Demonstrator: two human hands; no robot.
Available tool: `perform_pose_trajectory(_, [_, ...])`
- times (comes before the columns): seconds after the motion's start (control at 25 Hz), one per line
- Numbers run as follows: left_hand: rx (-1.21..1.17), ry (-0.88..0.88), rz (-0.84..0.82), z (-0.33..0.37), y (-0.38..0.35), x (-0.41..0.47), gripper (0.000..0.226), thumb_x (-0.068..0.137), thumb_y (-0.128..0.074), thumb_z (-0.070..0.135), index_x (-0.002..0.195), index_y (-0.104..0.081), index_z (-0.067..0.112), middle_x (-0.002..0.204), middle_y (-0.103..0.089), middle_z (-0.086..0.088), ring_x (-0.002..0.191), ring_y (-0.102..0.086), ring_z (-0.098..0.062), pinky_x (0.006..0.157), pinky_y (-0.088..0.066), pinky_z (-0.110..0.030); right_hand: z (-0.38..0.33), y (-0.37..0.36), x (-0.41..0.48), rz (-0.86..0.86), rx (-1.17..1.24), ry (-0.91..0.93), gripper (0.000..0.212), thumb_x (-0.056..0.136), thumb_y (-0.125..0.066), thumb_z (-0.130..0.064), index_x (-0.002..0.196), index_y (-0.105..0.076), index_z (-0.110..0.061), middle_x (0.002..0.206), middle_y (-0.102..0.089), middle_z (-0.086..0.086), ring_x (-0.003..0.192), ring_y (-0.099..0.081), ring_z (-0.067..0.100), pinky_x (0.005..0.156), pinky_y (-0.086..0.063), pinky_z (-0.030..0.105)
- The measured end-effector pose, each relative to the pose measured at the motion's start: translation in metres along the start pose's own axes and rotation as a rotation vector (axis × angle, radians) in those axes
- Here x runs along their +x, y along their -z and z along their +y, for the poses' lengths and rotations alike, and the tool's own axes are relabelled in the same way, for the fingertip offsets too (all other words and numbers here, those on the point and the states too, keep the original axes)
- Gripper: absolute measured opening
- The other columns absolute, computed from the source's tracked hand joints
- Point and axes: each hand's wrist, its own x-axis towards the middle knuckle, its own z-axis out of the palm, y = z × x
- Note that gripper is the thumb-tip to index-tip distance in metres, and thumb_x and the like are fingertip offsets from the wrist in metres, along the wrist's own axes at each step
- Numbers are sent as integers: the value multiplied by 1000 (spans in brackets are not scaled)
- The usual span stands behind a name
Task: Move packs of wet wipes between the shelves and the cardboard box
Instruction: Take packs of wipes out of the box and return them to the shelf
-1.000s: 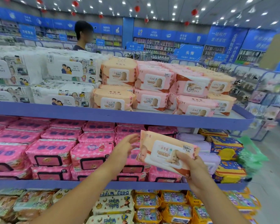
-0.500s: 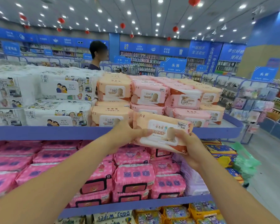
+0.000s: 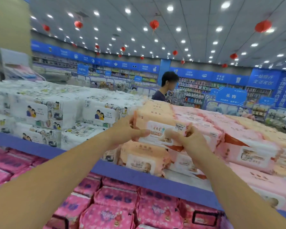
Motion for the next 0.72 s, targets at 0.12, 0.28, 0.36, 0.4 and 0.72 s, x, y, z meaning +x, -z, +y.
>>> perform_pose_trajectory(0.12, [115, -20, 80, -13, 14, 11, 42, 86, -81, 19, 124, -63, 22, 99, -71, 8, 82, -70, -6, 66, -54, -18, 2, -35, 17, 30, -39, 58, 87, 44, -86, -73, 108, -60, -19, 108, -71, 11, 99, -69, 32, 85, -58, 53])
perform_pose_trajectory(0.28, [300, -73, 235, -38, 18, 26, 36, 81, -83, 31, 112, -66, 24, 100, -70, 10, 92, -69, -10, 81, -59, -34, 9, -55, 17, 160, -303, 159, 55, 65, -82, -62, 101, -56, -30, 93, -64, -15, 85, -62, 10, 71, -50, 33])
perform_pose_trajectory(0.36, [323, -82, 244, -42, 18, 30, 39, 80, -84, 31, 112, -64, 22, 100, -67, 9, 91, -67, -12, 74, -54, -25, 8, -59, 20, 200, -359, 155, 58, 65, -80, -64, 104, -56, -29, 95, -63, -16, 87, -61, 10, 71, -50, 32])
perform_pose_trajectory(0.4, [336, -75, 237, -41, 19, 30, 42, 82, -84, 28, 118, -62, 22, 101, -65, 12, 91, -64, -10, 70, -48, -18, 6, -62, 20, 200, -367, 145, 56, 67, -80, -63, 103, -56, -28, 93, -64, -17, 87, -63, 10, 68, -49, 30])
perform_pose_trajectory(0.72, [327, -40, 134, -47, 31, 19, 34, 85, -78, 34, 112, -59, 28, 101, -66, 16, 91, -62, -1, 73, -49, -21, 6, -70, -4, 159, -377, 45, 47, 84, -73, -53, 125, -49, -46, 106, -65, -19, 99, -62, 7, 80, -44, 26])
